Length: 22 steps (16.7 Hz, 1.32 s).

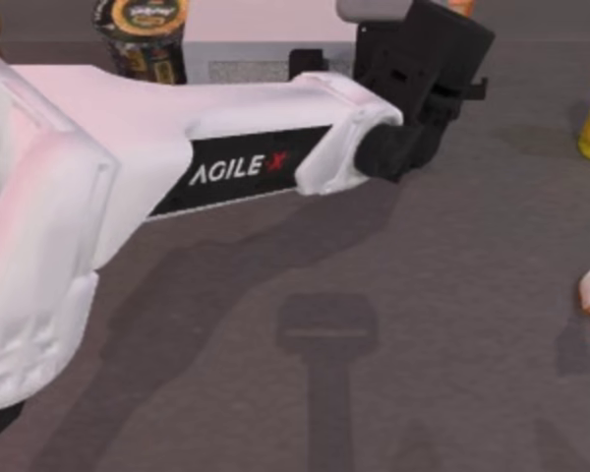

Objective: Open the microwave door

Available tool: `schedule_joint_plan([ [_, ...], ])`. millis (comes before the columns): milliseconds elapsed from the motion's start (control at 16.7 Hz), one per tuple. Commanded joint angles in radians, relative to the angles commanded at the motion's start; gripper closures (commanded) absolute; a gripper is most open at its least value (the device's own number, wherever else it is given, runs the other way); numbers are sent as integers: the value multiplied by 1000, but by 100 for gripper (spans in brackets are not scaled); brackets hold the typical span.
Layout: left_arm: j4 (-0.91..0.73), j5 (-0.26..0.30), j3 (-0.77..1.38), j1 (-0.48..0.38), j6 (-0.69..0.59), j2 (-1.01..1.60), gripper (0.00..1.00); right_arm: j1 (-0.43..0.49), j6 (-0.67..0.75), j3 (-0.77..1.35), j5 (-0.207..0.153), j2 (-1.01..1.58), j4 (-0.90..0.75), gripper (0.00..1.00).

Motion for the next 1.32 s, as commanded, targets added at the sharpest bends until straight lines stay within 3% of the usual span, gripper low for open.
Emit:
schedule_joint_plan([
  [120, 0, 0, 0, 0, 0, 0, 0, 0, 0, 0, 0, 0, 0, 0],
  [900, 0, 0, 0, 0, 0, 0, 98, 0, 0, 0, 0, 0, 0, 0],
  [1320, 0, 0, 0, 0, 0, 0, 100, 0, 0, 0, 0, 0, 0, 0],
])
